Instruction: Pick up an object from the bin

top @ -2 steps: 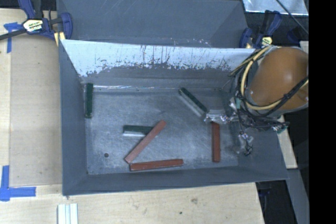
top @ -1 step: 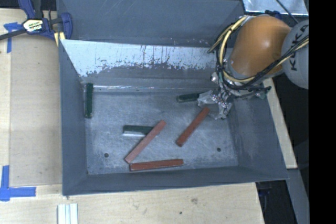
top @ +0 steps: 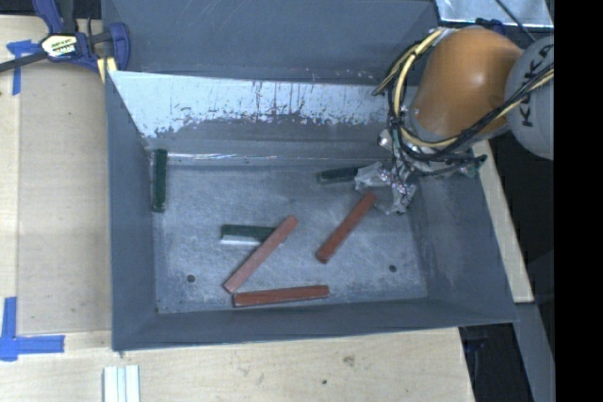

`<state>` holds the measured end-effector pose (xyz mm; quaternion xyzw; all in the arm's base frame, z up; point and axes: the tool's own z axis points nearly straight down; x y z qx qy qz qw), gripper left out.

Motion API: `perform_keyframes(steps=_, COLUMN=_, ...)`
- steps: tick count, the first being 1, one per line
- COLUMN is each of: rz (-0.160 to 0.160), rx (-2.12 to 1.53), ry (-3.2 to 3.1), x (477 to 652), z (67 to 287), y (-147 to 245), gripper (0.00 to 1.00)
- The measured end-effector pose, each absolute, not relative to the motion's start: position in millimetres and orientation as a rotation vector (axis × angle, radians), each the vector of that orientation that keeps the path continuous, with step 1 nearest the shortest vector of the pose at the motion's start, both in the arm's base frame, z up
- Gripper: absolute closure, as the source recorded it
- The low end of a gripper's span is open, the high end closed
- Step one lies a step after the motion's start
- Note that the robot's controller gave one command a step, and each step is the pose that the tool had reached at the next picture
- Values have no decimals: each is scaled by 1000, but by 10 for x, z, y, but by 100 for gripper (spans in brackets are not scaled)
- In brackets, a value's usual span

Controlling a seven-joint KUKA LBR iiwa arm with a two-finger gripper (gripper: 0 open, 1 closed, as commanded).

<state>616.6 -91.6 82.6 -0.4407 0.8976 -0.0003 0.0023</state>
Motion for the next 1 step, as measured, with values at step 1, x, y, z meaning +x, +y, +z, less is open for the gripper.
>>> perform_keyframes(steps=1, rz=-4, rx=-1392, ry=2810, x=6050, z=2319, y=-915, gripper=100)
